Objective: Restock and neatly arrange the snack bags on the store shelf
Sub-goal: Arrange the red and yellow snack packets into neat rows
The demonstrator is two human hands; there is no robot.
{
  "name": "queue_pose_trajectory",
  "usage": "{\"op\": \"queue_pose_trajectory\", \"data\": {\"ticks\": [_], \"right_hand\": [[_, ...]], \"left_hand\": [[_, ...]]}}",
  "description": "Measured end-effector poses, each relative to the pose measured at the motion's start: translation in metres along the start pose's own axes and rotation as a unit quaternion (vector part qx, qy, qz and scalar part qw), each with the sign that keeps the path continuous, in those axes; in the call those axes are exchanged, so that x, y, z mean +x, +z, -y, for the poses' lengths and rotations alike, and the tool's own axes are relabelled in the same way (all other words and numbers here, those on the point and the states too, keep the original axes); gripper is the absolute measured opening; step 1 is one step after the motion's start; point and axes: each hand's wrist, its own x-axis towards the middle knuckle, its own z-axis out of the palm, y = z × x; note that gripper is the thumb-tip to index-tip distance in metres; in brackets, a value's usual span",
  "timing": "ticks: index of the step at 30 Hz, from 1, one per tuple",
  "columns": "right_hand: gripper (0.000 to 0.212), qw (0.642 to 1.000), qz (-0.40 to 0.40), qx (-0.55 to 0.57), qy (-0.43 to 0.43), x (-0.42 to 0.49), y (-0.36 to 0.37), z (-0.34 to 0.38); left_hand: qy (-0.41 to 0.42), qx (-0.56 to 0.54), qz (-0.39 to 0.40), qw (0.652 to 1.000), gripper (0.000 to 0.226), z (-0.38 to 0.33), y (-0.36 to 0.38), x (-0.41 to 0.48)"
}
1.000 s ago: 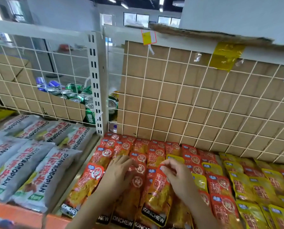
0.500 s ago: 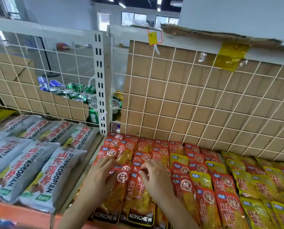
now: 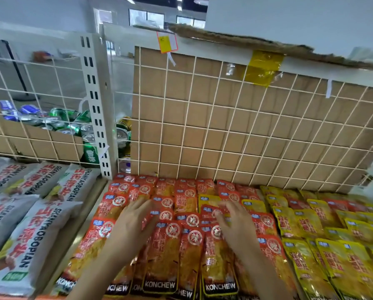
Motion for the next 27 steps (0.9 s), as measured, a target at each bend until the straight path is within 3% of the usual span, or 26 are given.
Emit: {"op": "queue_pose_trajectory", "data": {"ticks": [2, 6, 7, 10, 12, 14, 16, 19, 20, 27], "right_hand": [[0.027, 0.999, 0.006, -0.032, 0.031, 0.0, -0.013, -0.019], [0.037, 0.994, 0.053, -0.086, 0.045, 0.001, -0.029, -0.045], [0.048, 0.99, 0.087, -0.097, 0.052, 0.001, -0.032, -0.047], [0.121, 0.983, 0.137, -0.104, 0.056, 0.001, -0.037, -0.054], [0.138, 0.979, 0.149, -0.126, 0.05, 0.0, -0.038, -0.056], [0.141, 0.977, 0.163, -0.134, 0.043, 0.0, -0.04, -0.056], [0.129, 0.972, 0.186, -0.138, 0.041, 0.001, -0.042, -0.054], [0.061, 0.971, 0.195, -0.128, 0.046, 0.005, -0.041, -0.051], [0.052, 0.974, 0.188, -0.12, 0.048, 0.006, -0.04, -0.051], [0.032, 0.982, 0.176, -0.05, 0.048, 0.013, -0.036, -0.056]], "left_hand": [[0.006, -0.016, 0.026, 1.0, 0.02, -0.013, 0.008, 0.015], [0.007, -0.028, 0.133, 0.991, 0.03, -0.042, 0.031, 0.049], [0.001, -0.021, 0.153, 0.988, 0.031, -0.049, 0.037, 0.057], [0.001, 0.015, 0.187, 0.982, 0.035, -0.064, 0.059, 0.079], [0.005, 0.036, 0.198, 0.98, 0.037, -0.066, 0.075, 0.091], [0.003, 0.06, 0.212, 0.975, 0.038, -0.065, 0.091, 0.1], [-0.002, 0.095, 0.222, 0.97, 0.039, -0.062, 0.103, 0.107], [-0.003, 0.137, 0.216, 0.967, 0.042, -0.058, 0.115, 0.111], [-0.003, 0.145, 0.21, 0.967, 0.042, -0.057, 0.117, 0.112], [-0.022, 0.099, 0.164, 0.981, 0.026, -0.055, 0.124, 0.119]]}}
